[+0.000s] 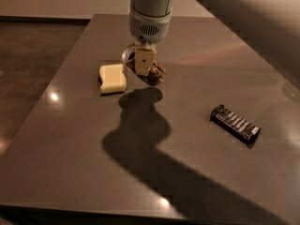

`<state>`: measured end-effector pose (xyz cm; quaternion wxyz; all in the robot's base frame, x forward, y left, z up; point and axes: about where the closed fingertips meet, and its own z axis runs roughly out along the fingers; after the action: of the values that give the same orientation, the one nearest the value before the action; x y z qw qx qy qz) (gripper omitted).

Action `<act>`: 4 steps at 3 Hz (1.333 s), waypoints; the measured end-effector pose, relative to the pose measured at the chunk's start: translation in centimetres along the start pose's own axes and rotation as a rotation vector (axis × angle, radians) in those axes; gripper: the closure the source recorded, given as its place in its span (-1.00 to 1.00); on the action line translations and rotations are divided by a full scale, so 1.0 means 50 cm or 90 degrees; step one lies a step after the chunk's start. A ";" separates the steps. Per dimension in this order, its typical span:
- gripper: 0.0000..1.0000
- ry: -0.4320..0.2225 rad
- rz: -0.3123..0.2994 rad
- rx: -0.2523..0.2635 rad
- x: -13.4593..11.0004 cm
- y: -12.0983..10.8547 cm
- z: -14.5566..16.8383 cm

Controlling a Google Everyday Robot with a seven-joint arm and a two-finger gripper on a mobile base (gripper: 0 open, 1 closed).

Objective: Knock orange can over

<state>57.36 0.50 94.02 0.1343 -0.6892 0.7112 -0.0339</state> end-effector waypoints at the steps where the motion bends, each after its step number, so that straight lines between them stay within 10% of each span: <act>1: 1.00 0.071 -0.010 0.002 0.056 -0.030 0.018; 4: -0.17 0.138 0.013 -0.025 0.169 -0.056 0.063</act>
Offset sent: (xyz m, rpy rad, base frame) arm 0.0357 -0.0955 -0.0326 -0.2601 0.0803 -0.1011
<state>60.72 -7.55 90.42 0.0438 -0.6768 0.7289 -0.0930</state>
